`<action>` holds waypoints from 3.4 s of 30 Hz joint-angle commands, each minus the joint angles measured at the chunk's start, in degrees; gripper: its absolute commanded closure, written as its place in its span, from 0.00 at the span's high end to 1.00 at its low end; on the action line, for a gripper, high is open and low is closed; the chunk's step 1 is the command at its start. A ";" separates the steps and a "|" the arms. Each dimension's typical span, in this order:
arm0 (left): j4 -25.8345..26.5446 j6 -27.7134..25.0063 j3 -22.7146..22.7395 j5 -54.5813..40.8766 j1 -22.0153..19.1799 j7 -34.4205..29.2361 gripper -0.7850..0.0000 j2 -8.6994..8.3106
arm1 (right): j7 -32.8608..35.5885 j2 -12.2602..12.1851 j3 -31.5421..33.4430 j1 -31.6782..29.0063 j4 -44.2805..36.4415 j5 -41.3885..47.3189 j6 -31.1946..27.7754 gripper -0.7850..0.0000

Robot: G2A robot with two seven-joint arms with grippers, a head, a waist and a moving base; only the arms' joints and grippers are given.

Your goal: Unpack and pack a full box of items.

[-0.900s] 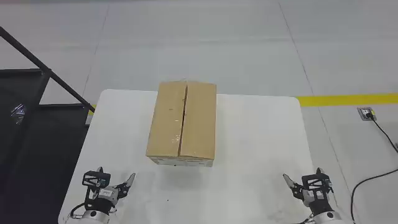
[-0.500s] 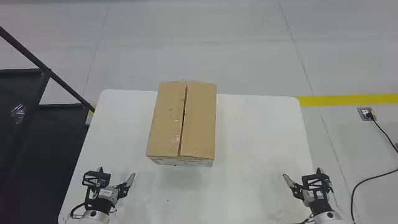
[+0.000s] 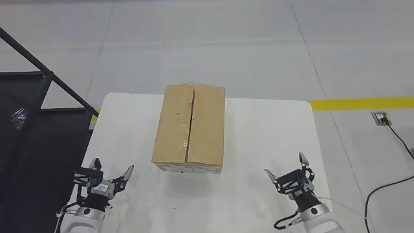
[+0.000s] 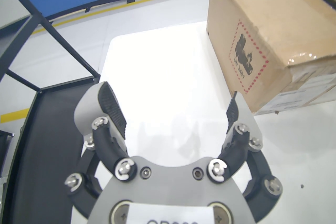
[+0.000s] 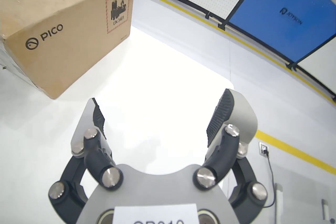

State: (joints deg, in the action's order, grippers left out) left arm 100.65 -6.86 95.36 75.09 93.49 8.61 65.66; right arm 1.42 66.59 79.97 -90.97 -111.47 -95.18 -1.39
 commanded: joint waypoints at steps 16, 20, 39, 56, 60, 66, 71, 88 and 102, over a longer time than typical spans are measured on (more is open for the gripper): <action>-2.35 -3.88 -0.70 -4.35 -3.61 -3.76 1.00 0.04 | -1.58 0.20 -3.05 2.12 -0.77 -0.54 -4.65 1.00; -5.48 -1.02 -4.44 -1.82 -8.61 -6.10 1.00 0.45 | -1.21 0.28 -5.27 3.63 -1.97 -5.89 -5.35 1.00; -11.84 1.15 -15.79 0.63 -16.21 -3.90 1.00 2.40 | 3.89 0.89 -11.20 7.50 -2.66 -20.73 -6.52 1.00; -7.60 -2.08 -23.68 7.15 -15.80 -4.80 1.00 3.27 | 4.96 1.57 -12.58 10.16 -2.54 -22.62 -7.47 1.00; -7.46 -2.51 -26.29 9.06 -16.59 -5.48 1.00 3.63 | 4.52 1.57 -11.88 9.36 -2.98 -22.73 -6.81 1.00; -7.09 -3.47 -27.95 9.63 -16.90 -5.46 1.00 3.93 | 3.22 1.57 -10.47 7.79 -3.59 -21.99 -5.36 1.00; -4.26 -2.85 -23.41 8.36 -13.93 -2.88 1.00 3.32 | 3.35 1.69 -10.97 6.96 -4.51 -22.78 -5.03 1.00; -5.35 -0.71 -3.94 -6.43 -6.79 2.18 1.00 2.07 | 18.87 6.38 -34.52 18.69 0.23 -39.52 -7.00 1.00; -5.44 -1.54 -2.60 -7.31 -6.45 2.22 1.00 2.15 | 28.62 9.49 -36.51 22.69 5.12 -44.78 -3.91 1.00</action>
State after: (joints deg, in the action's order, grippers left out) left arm 95.21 -8.39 92.75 67.69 87.16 11.02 67.81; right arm 29.95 76.12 43.01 -67.89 -106.12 -139.80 -5.31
